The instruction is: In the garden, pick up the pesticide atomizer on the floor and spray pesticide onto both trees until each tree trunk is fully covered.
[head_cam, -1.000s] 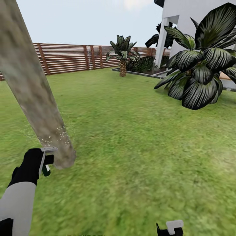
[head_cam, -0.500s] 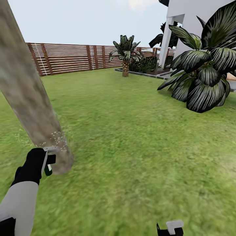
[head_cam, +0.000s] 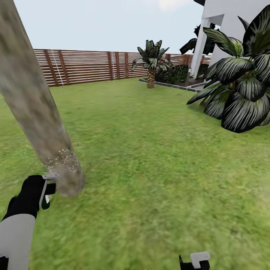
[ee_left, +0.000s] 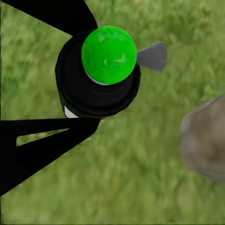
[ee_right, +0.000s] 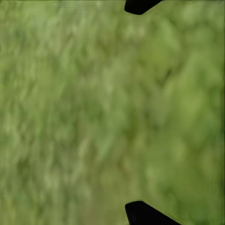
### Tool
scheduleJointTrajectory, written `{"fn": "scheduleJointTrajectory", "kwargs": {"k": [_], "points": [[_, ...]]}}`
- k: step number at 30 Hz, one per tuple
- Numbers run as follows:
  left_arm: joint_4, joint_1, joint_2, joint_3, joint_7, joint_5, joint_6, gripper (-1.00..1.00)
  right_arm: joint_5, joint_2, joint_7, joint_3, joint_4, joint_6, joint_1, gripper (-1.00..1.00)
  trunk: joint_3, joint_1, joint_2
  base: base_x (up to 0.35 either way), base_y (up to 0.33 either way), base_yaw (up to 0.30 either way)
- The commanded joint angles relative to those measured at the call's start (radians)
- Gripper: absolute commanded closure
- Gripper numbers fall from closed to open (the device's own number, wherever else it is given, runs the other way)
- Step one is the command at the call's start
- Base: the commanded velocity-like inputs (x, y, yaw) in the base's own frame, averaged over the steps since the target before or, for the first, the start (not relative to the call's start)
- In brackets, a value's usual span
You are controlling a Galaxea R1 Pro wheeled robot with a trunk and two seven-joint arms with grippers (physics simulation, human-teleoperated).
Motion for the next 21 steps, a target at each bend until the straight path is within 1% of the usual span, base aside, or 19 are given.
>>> {"fn": "scheduleJointTrajectory", "kwargs": {"k": [1, 4, 5, 8, 12, 14, 16, 18, 21], "points": [[0.003, 0.008, 0.004, 0.001, -0.007, -0.003, 0.001, 1.00, -0.002, 0.000, -0.007, 0.009, 0.000, -0.001, 0.000, -1.00, -0.001, 0.000, 0.000, -0.043, -0.008, 0.277], [0.008, 0.017, -0.007, -0.006, -0.006, 0.000, -0.004, 1.00, -0.002, 0.000, -0.007, 0.009, 0.000, -0.001, 0.000, -1.00, -0.001, 0.000, 0.000, -0.011, -0.002, 0.277], [0.008, 0.016, -0.014, -0.007, -0.006, 0.002, -0.005, 1.00, -0.001, 0.000, -0.007, 0.009, 0.000, -0.001, 0.000, -1.00, -0.001, 0.000, 0.000, -0.001, 0.000, 0.277], [0.006, 0.016, -0.048, -0.009, -0.005, 0.001, -0.009, 1.00, -0.002, 0.000, -0.007, 0.009, 0.000, -0.001, 0.000, -1.00, -0.001, 0.000, 0.000, 0.037, -0.032, 0.253], [0.006, 0.016, -0.054, -0.009, -0.001, 0.000, -0.010, 1.00, -0.002, 0.000, -0.007, 0.009, 0.000, -0.001, 0.000, -1.00, -0.001, 0.000, 0.000, 0.173, -0.181, 0.052], [0.009, 0.016, -0.069, -0.009, -0.002, 0.001, -0.010, 1.00, -0.002, 0.000, -0.007, 0.009, 0.000, -0.001, 0.000, -1.00, -0.001, 0.000, 0.000, 0.181, -0.220, 0.002], [0.011, 0.017, -0.076, -0.009, -0.002, 0.001, -0.010, 1.00, -0.002, 0.000, -0.007, 0.009, 0.000, -0.001, 0.000, -1.00, -0.001, 0.000, 0.000, 0.177, -0.226, 0.001], [0.016, 0.018, -0.077, -0.008, -0.004, 0.002, -0.010, 1.00, -0.002, 0.000, -0.007, 0.009, 0.000, -0.001, 0.000, -1.00, -0.001, 0.000, 0.000, 0.169, -0.231, 0.000], [0.074, 0.035, -0.069, -0.013, -0.004, -0.003, -0.012, 1.00, -0.002, 0.000, -0.007, 0.009, 0.000, -0.001, 0.000, -1.00, -0.001, 0.000, 0.000, 0.174, -0.231, 0.000]]}}
